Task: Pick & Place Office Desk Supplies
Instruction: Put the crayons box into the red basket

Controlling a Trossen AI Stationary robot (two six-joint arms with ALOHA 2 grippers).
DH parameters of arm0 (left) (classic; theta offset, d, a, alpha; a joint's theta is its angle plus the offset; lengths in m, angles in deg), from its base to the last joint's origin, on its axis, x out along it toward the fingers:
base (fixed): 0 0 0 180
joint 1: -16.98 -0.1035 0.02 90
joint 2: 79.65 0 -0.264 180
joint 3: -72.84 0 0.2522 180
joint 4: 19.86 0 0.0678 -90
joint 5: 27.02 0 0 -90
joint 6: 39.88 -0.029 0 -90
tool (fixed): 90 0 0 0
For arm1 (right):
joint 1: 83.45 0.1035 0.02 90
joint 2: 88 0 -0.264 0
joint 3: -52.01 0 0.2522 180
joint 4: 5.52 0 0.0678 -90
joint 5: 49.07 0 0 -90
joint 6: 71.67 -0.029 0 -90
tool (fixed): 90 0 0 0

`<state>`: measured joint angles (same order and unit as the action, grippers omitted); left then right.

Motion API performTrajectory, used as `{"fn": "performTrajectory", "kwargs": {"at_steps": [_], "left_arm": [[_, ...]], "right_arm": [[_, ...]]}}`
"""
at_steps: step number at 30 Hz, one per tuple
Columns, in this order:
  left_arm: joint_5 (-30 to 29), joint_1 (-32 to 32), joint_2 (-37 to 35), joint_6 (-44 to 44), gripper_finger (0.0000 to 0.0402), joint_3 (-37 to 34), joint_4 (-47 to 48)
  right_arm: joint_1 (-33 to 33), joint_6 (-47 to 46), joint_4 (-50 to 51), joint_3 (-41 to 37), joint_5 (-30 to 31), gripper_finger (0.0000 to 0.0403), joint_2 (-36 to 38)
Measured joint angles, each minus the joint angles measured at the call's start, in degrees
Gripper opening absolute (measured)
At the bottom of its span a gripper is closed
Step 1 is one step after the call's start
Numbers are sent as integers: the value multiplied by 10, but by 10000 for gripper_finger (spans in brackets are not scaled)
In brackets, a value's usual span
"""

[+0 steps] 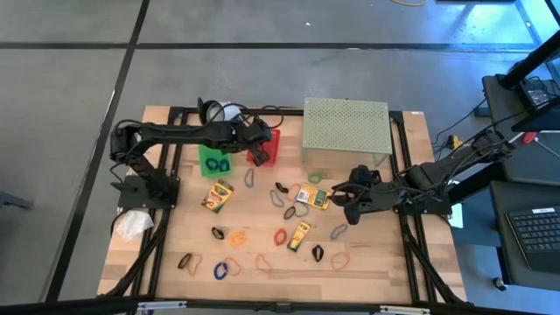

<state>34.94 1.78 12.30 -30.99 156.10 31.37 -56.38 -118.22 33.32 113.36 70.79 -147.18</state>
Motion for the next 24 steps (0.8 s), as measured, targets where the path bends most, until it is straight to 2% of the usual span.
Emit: {"fn": "performTrajectory", "kwargs": {"at_steps": [17, 24], "left_arm": [[35, 5, 36, -155, 2, 1, -1], [19, 6, 70, -206, 2, 1, 1]], "right_arm": [[0, -8, -6, 0, 12, 184, 0], [0, -6, -9, 0, 12, 184, 0]]}}
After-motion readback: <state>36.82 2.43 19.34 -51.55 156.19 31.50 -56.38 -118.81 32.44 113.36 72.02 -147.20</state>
